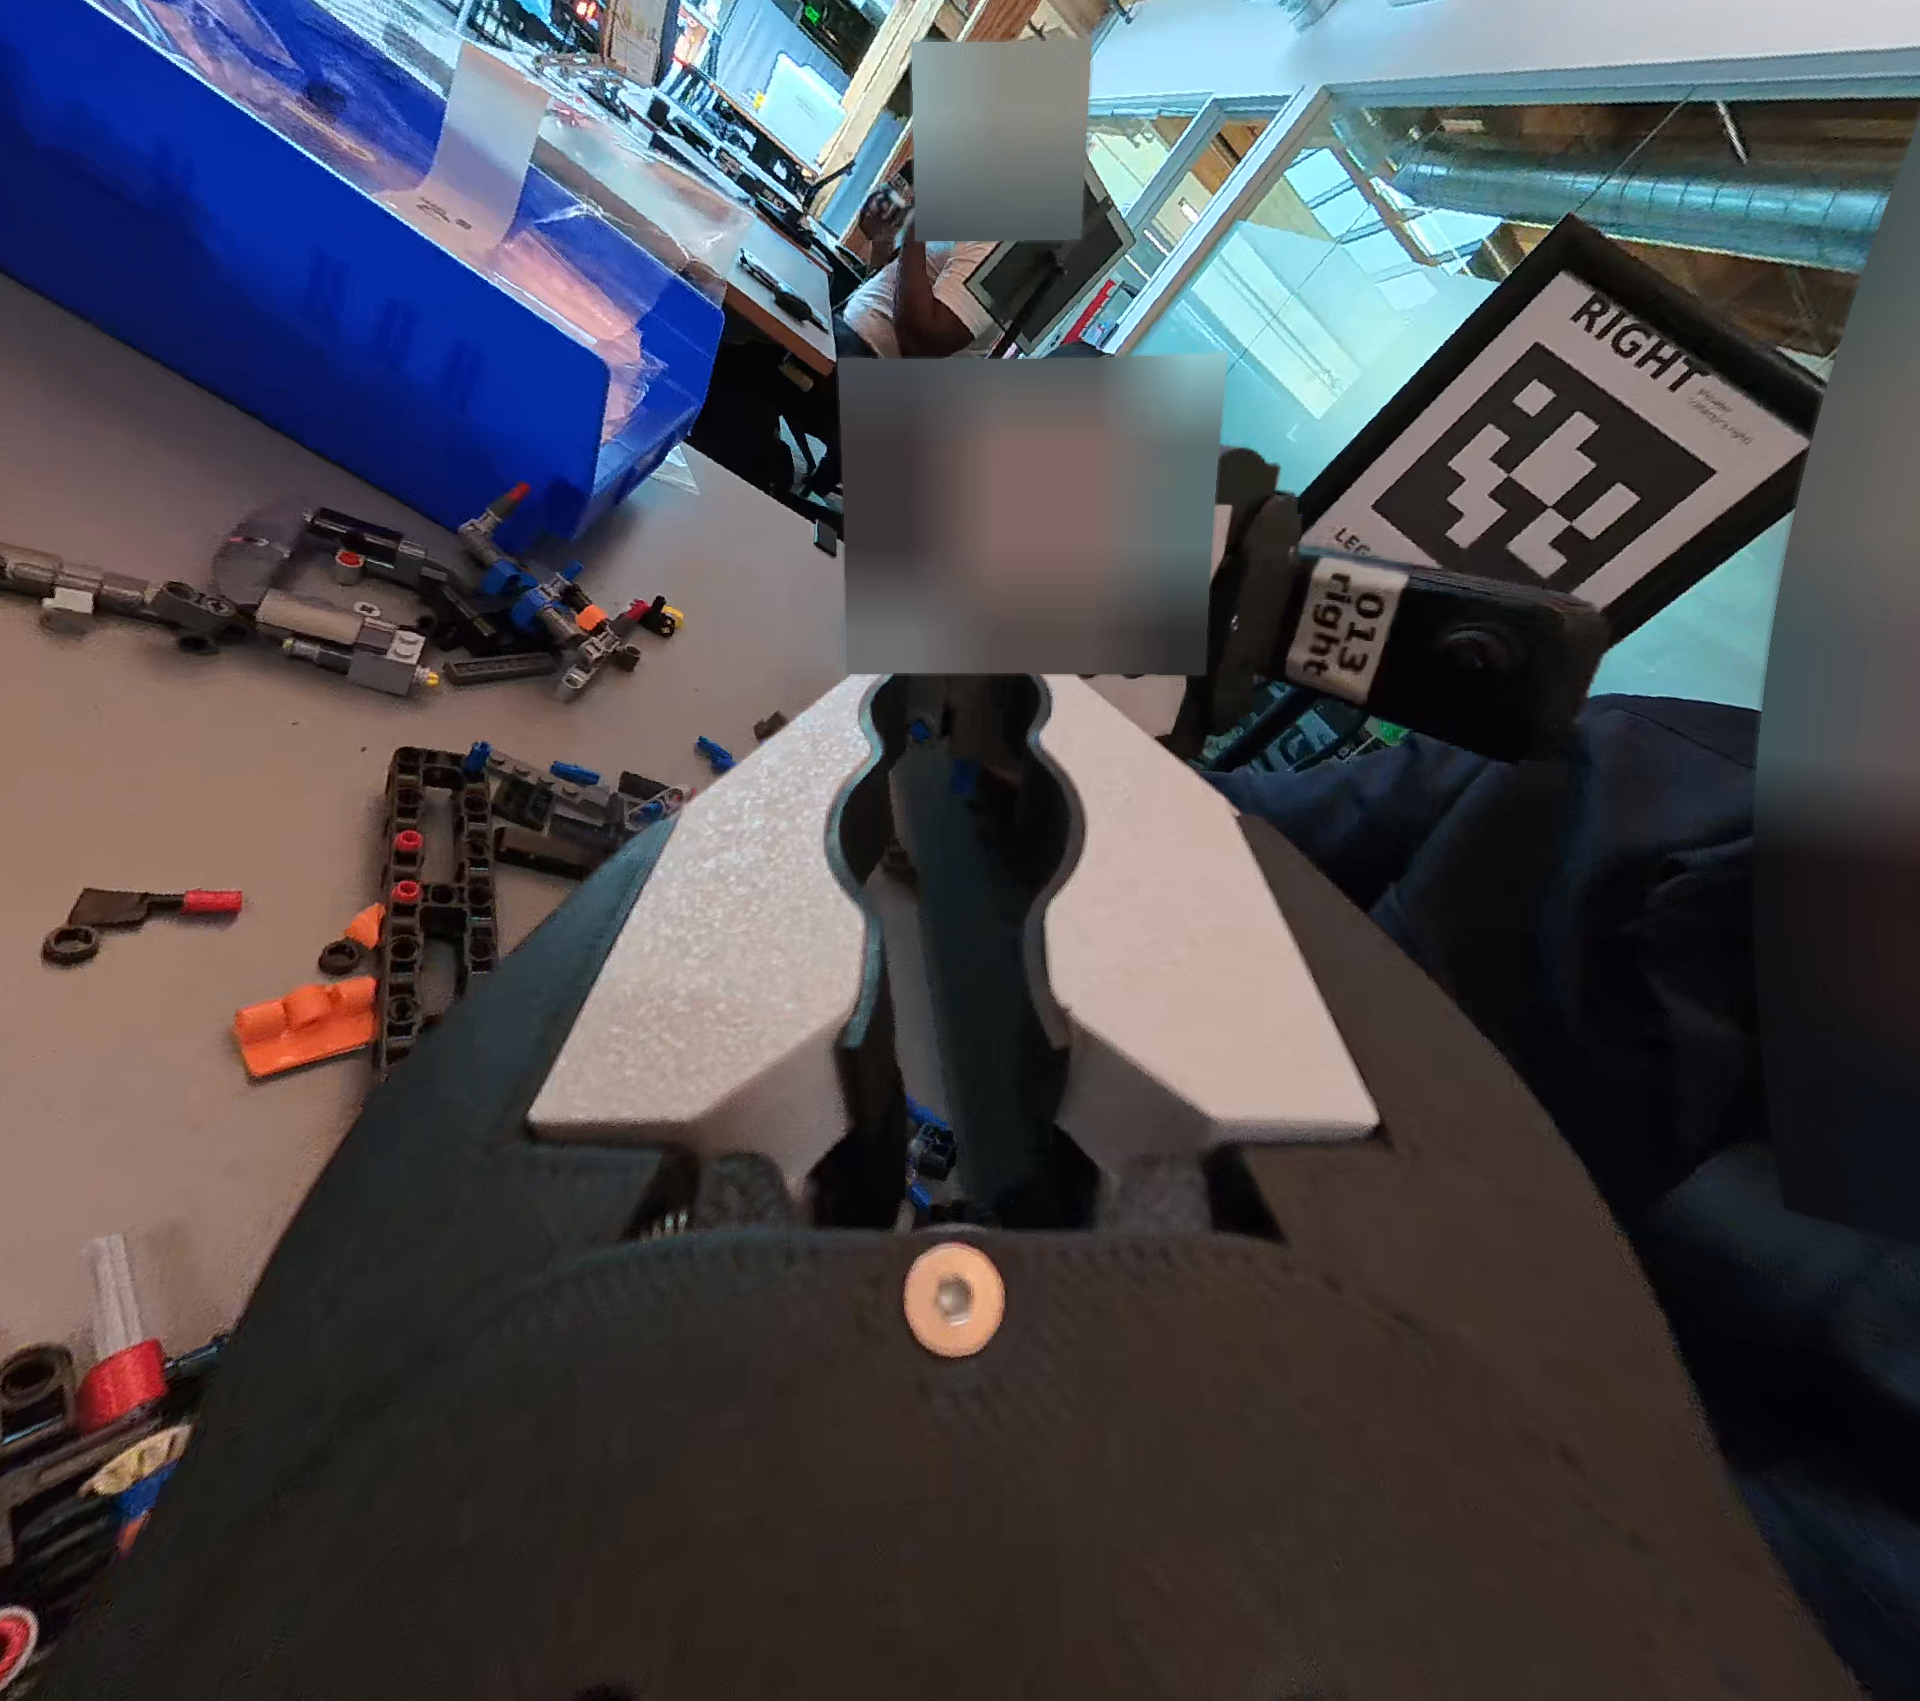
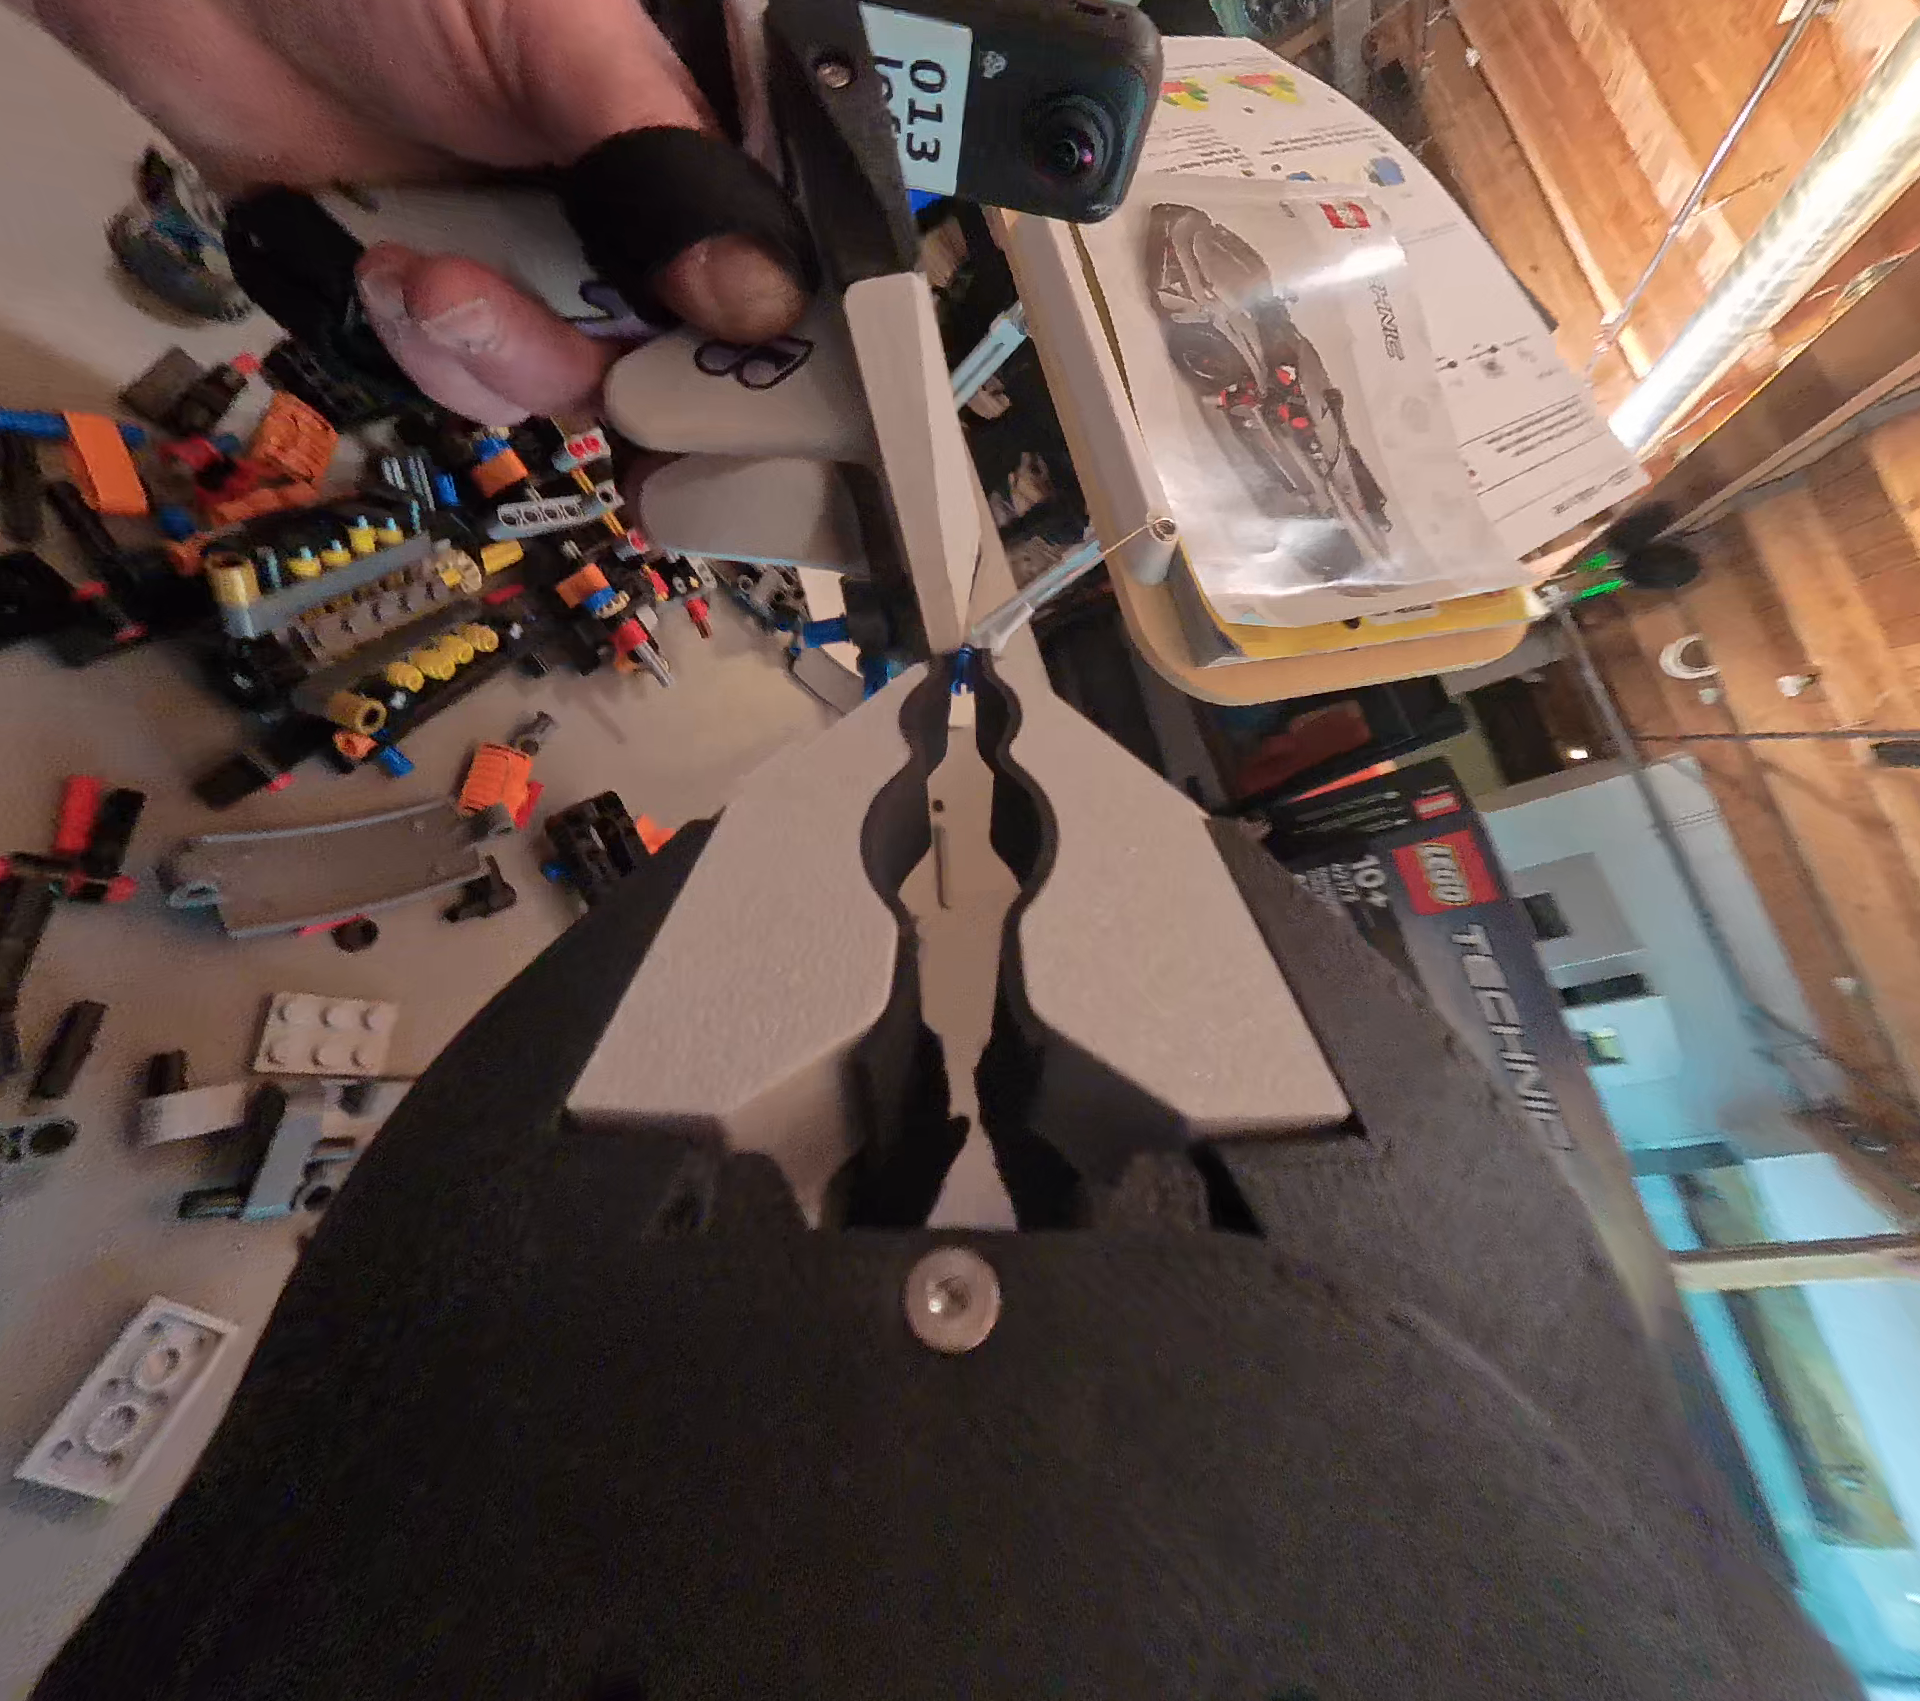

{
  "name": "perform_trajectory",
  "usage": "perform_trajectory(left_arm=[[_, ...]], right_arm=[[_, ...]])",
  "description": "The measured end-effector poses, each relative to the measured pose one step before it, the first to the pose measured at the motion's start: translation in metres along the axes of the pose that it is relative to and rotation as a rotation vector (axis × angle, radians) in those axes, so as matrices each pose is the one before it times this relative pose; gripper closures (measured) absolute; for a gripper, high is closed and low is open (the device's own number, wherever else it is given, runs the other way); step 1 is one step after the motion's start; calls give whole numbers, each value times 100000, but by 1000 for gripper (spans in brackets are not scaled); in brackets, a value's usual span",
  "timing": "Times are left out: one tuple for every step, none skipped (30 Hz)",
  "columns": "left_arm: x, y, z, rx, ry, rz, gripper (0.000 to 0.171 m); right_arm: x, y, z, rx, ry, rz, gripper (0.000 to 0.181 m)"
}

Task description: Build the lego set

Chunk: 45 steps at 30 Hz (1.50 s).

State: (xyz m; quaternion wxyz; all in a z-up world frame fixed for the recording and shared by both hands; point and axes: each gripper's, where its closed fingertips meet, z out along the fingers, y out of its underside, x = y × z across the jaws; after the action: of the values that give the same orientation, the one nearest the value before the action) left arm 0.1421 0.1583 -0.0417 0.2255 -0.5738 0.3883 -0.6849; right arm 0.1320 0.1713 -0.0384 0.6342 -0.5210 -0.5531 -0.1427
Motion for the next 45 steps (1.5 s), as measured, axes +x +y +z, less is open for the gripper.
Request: perform_trajectory(left_arm=[[-55,120,-32,-794,-448,47,156],[14,-58,-62,226,-729,727,157],[38,13,34,-106,-1169,1581,157],[15,35,-20,-472,-1157,1227,157],[-30,-49,-50,133,-1049,188,157],[12,-95,8,1197,-214,-118,157],[-11,-141,21,1298,-356,44,158],[-32,-253,-33,1774,-1462,1263,158],[53,-186,-9,933,-997,1456,158],[-51,-274,-68,1409,-1281,1052,163],[-555,-442,-277,2420,-4709,886,167],[-318,-2014,-1185,12086,-589,-864,171],[-249,-1539,-1297,5595,1561,-3225,171],[-338,-603,-924,804,-2393,2254,171],[-88,-29,-362,64,-1483,778,171],[30,401,123,-864,419,-922,171],[82,631,415,-2367,1868,-1876,171],[83,166,395,1,1110,-369,171],[171,152,349,-860,1084,697,171],[91,296,300,-1966,966,324,171],[-191,172,174,-250,-824,146,171],[-69,168,190,198,-8,-182,171],[6,401,279,-1524,1062,-1237,171],[52,346,306,-1288,1388,-1385,171],[125,296,297,-1262,1755,-1755,171],[75,299,284,-1368,1302,-1656,171],[-95,165,206,-414,-191,-1065,171],[-13,-51,120,1138,244,-741,171],[-4,130,129,-449,767,-1352,171],[-86,141,110,-444,274,-1127,171],[-73,67,88,276,-48,-605,171],[149,210,172,-1011,942,-290,171],[106,282,255,-1821,110,424,171],[-18,120,231,-448,-977,756,171],[-44,112,136,-390,-317,-107,171],[-2,67,48,-88,895,-1587,171],[124,-46,17,612,1762,-1871,171],[-1,-56,-7,692,329,-882,171],[-35,22,-26,-52,-179,18,171],[136,6,-3,-252,688,-219,171],[244,-59,55,293,1000,51,171],[140,-9,38,-51,698,65,171],[47,14,18,50,407,-217,171],[19,8,12,251,218,-212,171],[-32,63,43,-174,-610,505,171]], right_arm=[[-139,96,-11,-2174,134,-2884,180],[-129,43,0,-1260,-355,-1452,180],[-37,-7,-28,-879,-89,-1004,180],[-25,3,-63,-1140,-187,-1243,180],[-74,8,-48,-839,-680,-541,180],[-58,14,-11,-392,-760,868,180],[25,22,-34,-441,-430,1265,181],[65,24,-30,-648,136,865,181],[79,-13,-21,-446,591,350,180],[88,-89,-88,-139,364,367,180],[3,-284,-155,836,-292,1204,181],[-422,-621,-170,2790,-2554,1990,181],[-905,-566,-18,2160,-3898,-24,181],[-467,332,294,-2482,-16,-2117,181],[-236,639,372,-2241,-813,-329,181],[-137,366,140,663,-3178,2635,181],[219,122,-84,2021,-2117,3826,181],[513,178,-54,1950,-498,5738,181],[555,64,-36,2982,-402,7203,181],[546,-278,-216,4282,56,6055,181],[506,-528,-344,4173,1165,3057,181],[327,-387,-250,2649,1503,552,181],[132,-189,-57,1766,908,185,181],[40,-46,90,683,445,602,181],[113,-33,110,83,1039,237,178],[71,-92,81,403,809,186,177],[-67,-116,50,951,-66,-43,177],[-154,-75,53,590,-190,-1505,177],[-59,101,102,-606,745,-2105,176],[-214,174,159,-980,-525,-1213,174],[-278,83,118,-413,-1237,-823,173],[-15,13,44,-267,437,-912,173],[61,2,6,-501,940,-1228,171],[71,5,-6,-405,1046,-1538,172],[90,82,-6,-586,1136,-1450,174],[36,81,-48,-696,419,-1223,174],[-54,19,-95,-544,-235,-935,177],[-22,-59,-68,-100,43,-273,180],[13,2,31,-270,105,487,180],[-31,-5,2,-21,-390,539,180],[5,-131,-83,543,-312,595,180],[26,-196,-109,433,72,367,180],[1,-106,-75,-295,-81,119,180],[-22,-33,-22,-347,-474,1049,180],[-37,-25,-38,-3,-996,2049,180]])
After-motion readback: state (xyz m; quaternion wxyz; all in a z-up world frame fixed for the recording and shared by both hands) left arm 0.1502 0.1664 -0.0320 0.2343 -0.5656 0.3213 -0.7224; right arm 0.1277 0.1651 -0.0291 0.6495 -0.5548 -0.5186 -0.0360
